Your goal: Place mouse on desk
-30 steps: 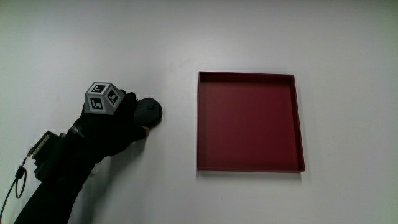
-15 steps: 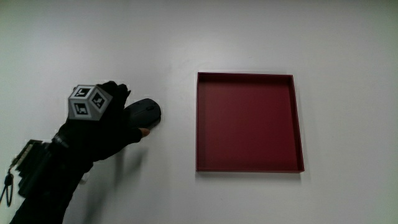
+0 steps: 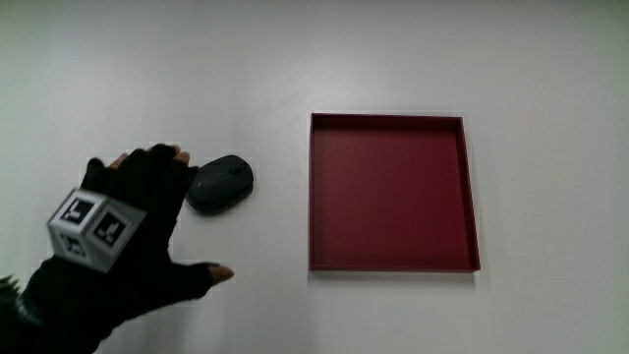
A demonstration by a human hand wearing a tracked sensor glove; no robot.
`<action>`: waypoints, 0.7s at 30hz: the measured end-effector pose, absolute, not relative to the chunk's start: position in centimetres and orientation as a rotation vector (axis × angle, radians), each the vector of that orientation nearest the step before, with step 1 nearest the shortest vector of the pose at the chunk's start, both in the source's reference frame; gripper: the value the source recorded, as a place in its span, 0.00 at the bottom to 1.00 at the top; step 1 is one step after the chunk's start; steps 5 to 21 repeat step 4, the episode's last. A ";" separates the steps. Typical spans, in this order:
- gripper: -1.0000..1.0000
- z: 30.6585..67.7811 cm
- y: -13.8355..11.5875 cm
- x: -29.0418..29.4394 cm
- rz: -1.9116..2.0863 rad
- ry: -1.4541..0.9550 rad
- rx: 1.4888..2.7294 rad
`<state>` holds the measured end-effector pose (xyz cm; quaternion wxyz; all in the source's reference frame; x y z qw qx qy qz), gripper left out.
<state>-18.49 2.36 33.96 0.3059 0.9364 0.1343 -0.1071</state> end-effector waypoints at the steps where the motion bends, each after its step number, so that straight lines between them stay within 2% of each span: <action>1: 0.00 33.5 2.8 -18.5 -0.271 0.353 2.478; 4: 0.00 32.5 4.2 -18.7 -0.228 0.301 2.443; 21: 0.00 32.5 4.2 -18.7 -0.228 0.301 2.443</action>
